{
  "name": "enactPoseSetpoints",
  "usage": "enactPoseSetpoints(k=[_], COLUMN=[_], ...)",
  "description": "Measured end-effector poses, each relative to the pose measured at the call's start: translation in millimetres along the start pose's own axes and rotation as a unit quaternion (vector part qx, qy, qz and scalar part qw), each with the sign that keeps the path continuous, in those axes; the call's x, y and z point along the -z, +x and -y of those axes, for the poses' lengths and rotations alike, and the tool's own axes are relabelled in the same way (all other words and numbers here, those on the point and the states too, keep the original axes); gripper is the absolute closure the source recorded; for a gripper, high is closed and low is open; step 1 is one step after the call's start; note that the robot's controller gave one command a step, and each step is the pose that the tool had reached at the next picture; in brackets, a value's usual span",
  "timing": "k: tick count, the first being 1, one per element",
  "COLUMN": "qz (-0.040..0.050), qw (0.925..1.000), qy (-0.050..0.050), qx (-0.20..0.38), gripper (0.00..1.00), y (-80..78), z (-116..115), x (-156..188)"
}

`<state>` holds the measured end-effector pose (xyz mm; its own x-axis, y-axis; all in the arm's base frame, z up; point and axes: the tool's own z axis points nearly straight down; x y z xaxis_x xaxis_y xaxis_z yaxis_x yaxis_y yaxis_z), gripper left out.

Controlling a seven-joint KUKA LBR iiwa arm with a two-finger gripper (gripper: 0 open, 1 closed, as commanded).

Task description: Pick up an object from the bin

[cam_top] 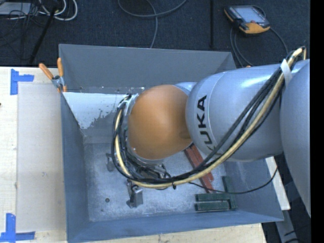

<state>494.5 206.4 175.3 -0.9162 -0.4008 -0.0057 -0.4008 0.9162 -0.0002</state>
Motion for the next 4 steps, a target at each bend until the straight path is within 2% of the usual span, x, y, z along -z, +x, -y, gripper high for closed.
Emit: enactPoseSetpoints(k=[1,2,3,4], qz=[0.0001,-0.0034,-0.0068,-0.0039], qw=[0.9962,0.9917,0.9924,0.9987], qy=[0.000,0.001,-0.001,0.000], qx=[-0.087,-0.129,-0.123,-0.052], gripper=[0.00,0.00,0.00,1.00], y=[-30.8,-34.9,-46.9,-17.4], z=[36,45,72,115], x=[-66,-97,-71,-99])
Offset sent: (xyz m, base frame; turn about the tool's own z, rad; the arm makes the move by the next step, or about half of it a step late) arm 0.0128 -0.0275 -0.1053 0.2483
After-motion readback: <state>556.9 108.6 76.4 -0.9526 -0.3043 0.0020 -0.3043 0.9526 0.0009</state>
